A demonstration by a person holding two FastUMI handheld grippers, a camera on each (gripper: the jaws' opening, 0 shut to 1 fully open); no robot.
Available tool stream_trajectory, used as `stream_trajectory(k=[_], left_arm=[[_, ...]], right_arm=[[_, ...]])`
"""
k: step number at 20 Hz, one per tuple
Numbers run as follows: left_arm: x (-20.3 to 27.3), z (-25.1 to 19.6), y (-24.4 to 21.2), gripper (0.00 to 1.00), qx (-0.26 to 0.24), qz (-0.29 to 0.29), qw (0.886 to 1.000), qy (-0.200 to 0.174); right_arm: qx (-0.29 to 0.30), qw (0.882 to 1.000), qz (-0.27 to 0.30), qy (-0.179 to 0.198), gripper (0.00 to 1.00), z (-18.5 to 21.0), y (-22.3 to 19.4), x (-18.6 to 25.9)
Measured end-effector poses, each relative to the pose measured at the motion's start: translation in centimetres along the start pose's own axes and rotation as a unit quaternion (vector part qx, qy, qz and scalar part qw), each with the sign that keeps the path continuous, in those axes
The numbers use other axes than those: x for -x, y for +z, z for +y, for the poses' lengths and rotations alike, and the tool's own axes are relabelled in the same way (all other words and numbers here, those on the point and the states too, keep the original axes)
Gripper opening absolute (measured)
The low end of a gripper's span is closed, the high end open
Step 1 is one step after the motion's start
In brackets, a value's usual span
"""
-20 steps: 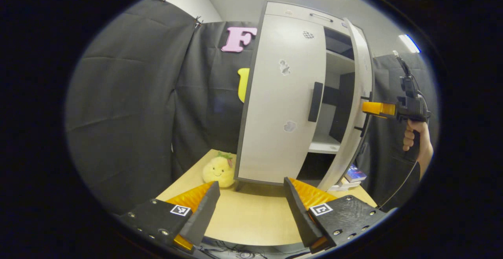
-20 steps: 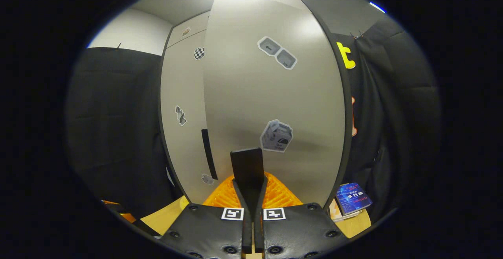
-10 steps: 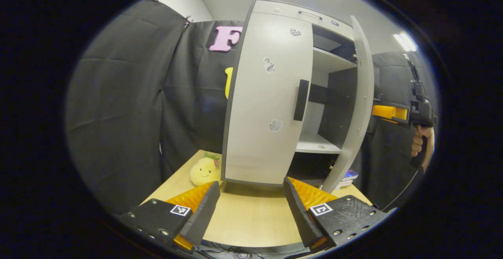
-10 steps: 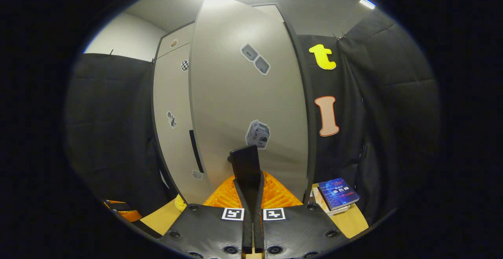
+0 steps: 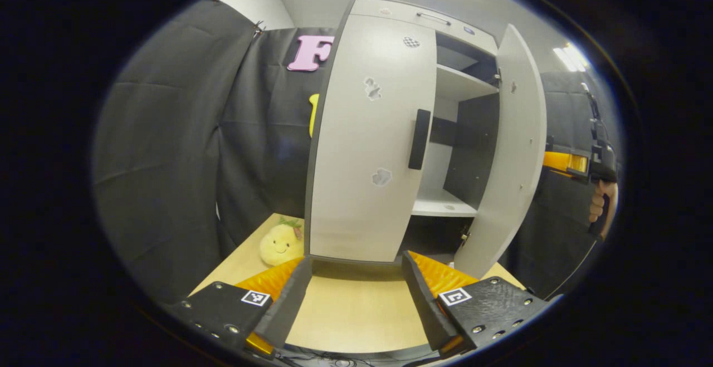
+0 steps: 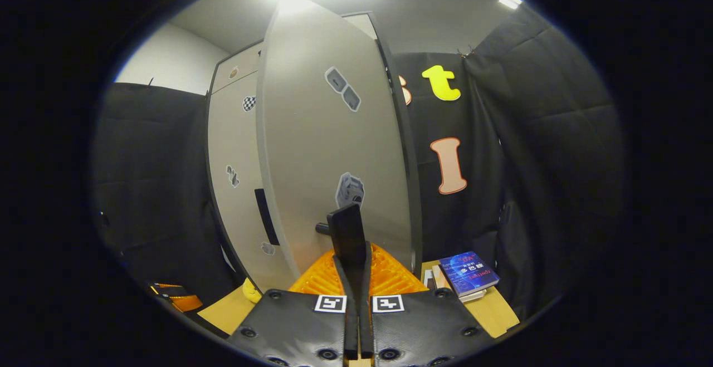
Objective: Open the right door of the double-door shoe cabinet with the right hand, and open the left door with the left hand.
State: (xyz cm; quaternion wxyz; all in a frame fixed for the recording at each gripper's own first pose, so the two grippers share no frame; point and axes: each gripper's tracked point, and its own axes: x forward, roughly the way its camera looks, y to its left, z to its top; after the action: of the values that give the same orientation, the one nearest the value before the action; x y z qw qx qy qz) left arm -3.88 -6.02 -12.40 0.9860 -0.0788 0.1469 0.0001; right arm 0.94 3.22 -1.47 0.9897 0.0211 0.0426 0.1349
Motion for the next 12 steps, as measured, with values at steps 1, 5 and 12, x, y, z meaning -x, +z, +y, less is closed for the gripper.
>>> stream_trajectory(k=[1,5,12], left_arm=[[0.0,0.2,-0.1,0.94,0.0,0.001,1.0,0.0],[0.0,1.0,-0.4,0.92,-0.004,0.001,1.0,0.01],[-0.6,2.1,-0.8,0.92,0.0,0.003,1.0,0.015]], right_arm=[[0.003,1.0,-0.001,-0.002,0.07,-0.1,0.0,0.0],[0.005,1.0,0.001,-0.011,0.07,-0.8,0.1,0.3],[0.011,0.999,0.003,-0.045,0.06,-4.0,0.6,1.1]])
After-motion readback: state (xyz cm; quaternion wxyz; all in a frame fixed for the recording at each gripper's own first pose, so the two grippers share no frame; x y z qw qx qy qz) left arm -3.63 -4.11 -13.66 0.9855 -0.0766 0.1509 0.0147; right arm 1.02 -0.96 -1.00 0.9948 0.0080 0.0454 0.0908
